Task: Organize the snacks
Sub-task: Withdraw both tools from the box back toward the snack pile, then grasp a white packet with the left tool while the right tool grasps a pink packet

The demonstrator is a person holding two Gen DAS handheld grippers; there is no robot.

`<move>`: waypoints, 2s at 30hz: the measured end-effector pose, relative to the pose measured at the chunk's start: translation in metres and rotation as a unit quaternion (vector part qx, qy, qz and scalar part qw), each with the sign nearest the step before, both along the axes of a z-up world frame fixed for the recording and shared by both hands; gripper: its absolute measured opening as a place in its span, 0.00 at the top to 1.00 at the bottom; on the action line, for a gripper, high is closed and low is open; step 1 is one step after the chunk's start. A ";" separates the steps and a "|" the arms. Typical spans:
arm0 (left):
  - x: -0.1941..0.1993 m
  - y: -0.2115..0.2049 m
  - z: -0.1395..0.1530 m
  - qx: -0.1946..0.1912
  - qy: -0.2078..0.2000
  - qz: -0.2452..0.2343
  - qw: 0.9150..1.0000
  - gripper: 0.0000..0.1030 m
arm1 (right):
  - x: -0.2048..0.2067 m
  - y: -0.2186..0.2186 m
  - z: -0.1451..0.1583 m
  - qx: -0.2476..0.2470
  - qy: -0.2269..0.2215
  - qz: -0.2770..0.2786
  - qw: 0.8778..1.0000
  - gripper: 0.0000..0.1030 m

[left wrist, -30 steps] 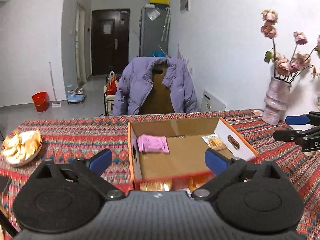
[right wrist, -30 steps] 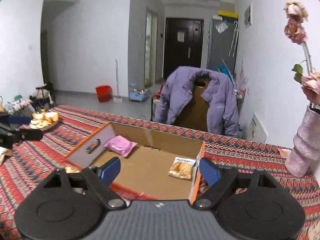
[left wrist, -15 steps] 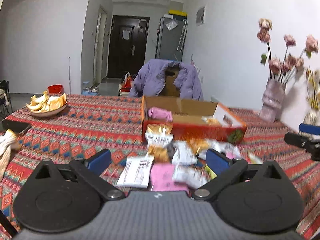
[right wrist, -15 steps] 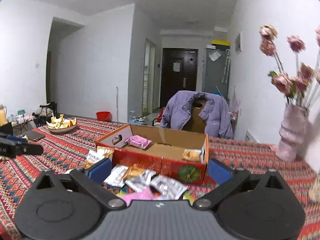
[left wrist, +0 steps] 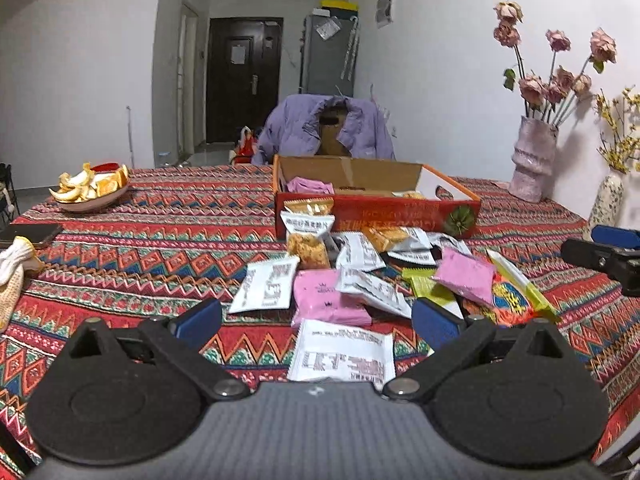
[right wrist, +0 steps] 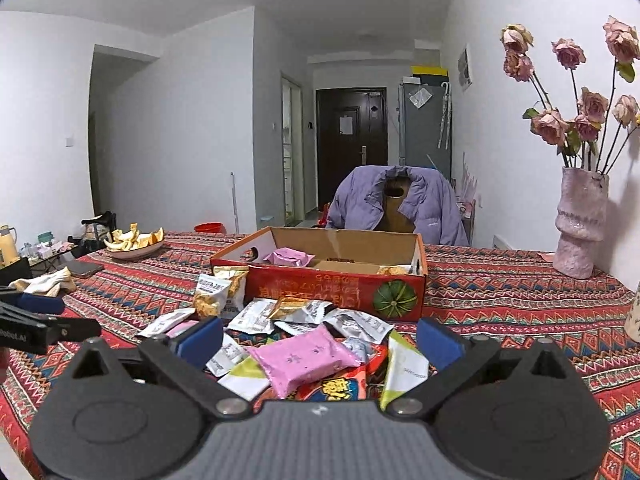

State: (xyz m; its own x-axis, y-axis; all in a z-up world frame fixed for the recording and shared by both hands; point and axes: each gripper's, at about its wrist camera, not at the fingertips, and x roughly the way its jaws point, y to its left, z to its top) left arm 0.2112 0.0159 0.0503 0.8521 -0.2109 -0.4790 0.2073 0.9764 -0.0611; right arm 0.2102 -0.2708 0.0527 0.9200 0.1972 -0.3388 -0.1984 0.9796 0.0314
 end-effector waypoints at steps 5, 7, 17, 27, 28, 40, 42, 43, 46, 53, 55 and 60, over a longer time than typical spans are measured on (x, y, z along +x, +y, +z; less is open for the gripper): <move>0.014 -0.004 -0.016 0.000 0.038 -0.013 0.999 0.00 | 0.005 0.007 -0.004 -0.003 0.005 0.002 1.000 0.00; 0.020 -0.009 -0.023 0.005 0.049 -0.020 0.999 0.00 | 0.010 0.009 -0.007 -0.006 0.012 -0.002 1.000 0.00; 0.058 -0.036 -0.058 0.037 0.098 -0.024 0.994 0.00 | 0.032 0.010 -0.019 -0.006 0.046 -0.016 0.999 0.02; 0.067 -0.035 -0.065 0.053 0.104 -0.012 0.993 0.21 | 0.057 0.017 -0.033 0.015 0.085 -0.017 0.996 0.08; 0.067 -0.034 -0.064 0.049 0.104 -0.016 0.993 0.23 | 0.061 0.018 -0.036 0.022 0.094 -0.019 0.995 0.08; 0.066 -0.017 -0.051 0.027 0.103 -0.024 0.994 0.43 | 0.124 0.045 -0.065 0.049 0.147 -0.057 0.986 0.10; 0.064 -0.011 -0.044 0.022 0.096 -0.021 0.995 0.43 | 0.134 0.056 -0.069 0.014 0.145 -0.071 0.987 0.11; 0.062 -0.008 -0.040 0.020 0.091 -0.019 0.995 0.43 | 0.136 0.061 -0.071 -0.005 0.142 -0.076 0.987 0.20; 0.060 -0.002 -0.031 0.017 0.078 -0.013 0.997 0.43 | 0.134 0.067 -0.072 -0.028 0.135 -0.068 0.988 0.37; 0.049 -0.005 -0.015 0.012 0.051 -0.015 0.999 0.43 | 0.108 0.057 -0.063 -0.007 0.130 -0.057 0.990 0.41; 0.042 -0.009 -0.010 0.010 0.046 -0.020 0.999 0.43 | 0.095 0.055 -0.057 -0.012 0.123 -0.056 0.991 0.41; 0.018 -0.028 -0.001 0.008 0.034 -0.040 0.999 0.43 | 0.054 0.037 -0.036 -0.006 0.098 -0.053 0.994 0.41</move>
State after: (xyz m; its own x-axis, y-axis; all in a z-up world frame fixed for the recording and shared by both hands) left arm 0.2289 -0.0117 0.0490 0.7976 -0.2698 -0.5395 0.2810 0.9576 -0.0634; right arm 0.2639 -0.2340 0.0170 0.8515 0.0972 -0.5152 -0.0854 0.9953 0.0467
